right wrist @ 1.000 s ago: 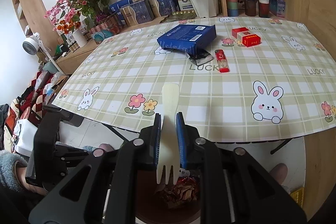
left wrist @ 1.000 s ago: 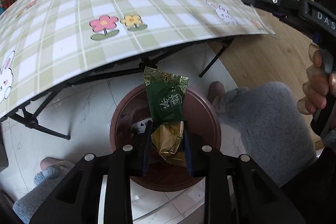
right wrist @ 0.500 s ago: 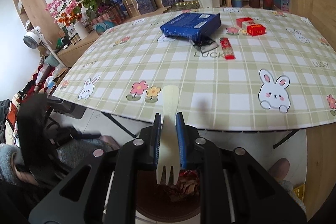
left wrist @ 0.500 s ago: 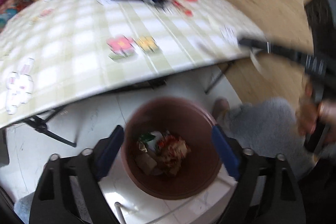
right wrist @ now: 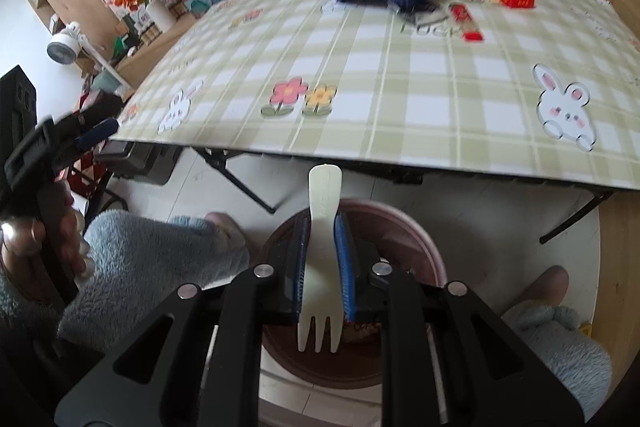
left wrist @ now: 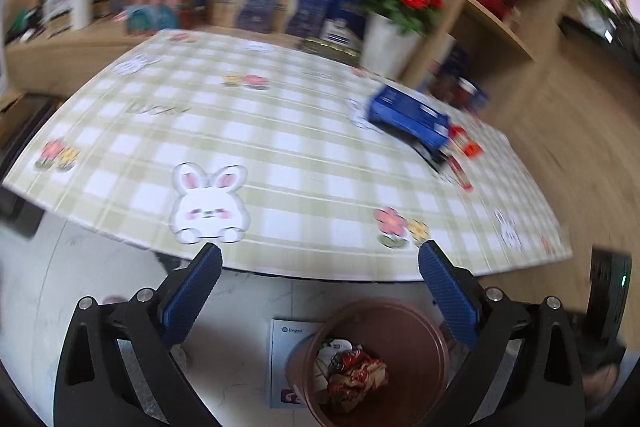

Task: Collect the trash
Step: 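Open the left tool over the bin while the right tool carries the fork there, then open the right tool to drop the fork into the bin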

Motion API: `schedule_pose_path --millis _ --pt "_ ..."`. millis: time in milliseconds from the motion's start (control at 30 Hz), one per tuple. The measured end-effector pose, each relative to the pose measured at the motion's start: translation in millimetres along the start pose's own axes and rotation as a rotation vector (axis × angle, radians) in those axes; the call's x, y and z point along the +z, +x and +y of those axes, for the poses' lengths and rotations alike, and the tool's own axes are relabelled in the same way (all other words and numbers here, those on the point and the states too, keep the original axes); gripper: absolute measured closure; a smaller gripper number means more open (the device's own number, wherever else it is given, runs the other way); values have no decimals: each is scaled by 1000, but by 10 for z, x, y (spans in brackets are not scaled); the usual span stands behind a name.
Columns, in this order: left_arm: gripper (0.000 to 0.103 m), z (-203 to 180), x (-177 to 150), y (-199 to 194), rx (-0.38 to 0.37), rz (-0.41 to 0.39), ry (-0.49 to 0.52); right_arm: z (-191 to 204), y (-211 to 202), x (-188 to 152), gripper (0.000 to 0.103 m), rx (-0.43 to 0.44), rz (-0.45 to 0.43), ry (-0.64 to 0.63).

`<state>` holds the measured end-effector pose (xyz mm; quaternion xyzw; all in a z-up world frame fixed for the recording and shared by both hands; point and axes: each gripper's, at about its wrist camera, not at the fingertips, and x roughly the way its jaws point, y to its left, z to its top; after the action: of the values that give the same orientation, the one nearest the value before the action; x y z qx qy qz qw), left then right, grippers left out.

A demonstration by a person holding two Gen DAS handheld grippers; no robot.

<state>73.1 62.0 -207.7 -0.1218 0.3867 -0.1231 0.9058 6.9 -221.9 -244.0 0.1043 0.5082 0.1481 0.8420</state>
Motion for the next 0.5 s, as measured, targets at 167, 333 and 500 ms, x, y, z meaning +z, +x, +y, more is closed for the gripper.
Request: schedule_pose_path --millis 167,333,500 --pt "7 217 -7 -23 28 1 -86 6 108 -39 85 12 46 4" --pt "7 245 -68 13 43 19 -83 4 176 -57 85 24 76 13" --pt "7 201 -112 54 46 38 -69 -27 207 -67 84 23 87 30"
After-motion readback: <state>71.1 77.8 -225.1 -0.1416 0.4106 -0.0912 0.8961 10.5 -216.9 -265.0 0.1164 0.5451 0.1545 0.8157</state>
